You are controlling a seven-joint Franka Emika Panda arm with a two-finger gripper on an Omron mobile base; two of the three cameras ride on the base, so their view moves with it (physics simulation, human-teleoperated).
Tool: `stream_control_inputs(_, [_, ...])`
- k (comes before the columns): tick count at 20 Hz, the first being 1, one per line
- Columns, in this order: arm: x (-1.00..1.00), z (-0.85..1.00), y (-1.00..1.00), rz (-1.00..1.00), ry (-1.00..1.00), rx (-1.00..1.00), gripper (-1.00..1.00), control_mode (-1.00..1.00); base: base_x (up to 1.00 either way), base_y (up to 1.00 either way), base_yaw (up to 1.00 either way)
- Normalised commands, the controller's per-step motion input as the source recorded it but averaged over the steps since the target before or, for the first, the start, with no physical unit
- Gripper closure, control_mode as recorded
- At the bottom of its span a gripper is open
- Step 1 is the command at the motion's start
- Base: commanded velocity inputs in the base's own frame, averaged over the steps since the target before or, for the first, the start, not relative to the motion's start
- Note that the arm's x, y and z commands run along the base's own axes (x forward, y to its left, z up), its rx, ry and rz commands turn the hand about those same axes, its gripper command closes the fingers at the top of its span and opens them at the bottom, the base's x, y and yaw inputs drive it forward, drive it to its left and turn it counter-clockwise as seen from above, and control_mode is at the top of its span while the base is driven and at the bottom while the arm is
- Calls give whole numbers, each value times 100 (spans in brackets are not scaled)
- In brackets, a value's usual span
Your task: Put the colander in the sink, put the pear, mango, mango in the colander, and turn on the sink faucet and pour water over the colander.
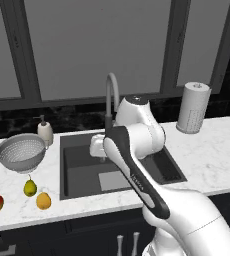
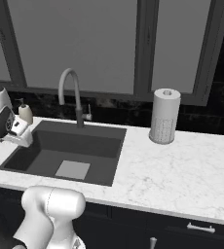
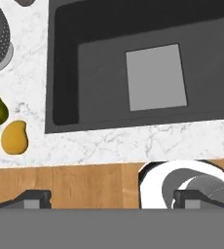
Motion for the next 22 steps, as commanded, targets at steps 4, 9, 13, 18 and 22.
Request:
stream_control_inputs(4, [24, 0, 74, -22, 9, 8, -100, -100, 0, 0, 0])
stream_control_inputs(9, [37, 0, 66, -15, 5, 4, -100, -100, 0, 0, 0])
stream_control_inputs(13, [54, -2, 55, -14, 0, 2, -100, -100, 0, 0, 0])
stream_control_inputs(18, [61, -9, 45, -11, -1, 5, -100, -100, 0, 0, 0])
stream_control_inputs(22, [59, -6, 37, 0, 0, 4, -100, -100, 0, 0, 0])
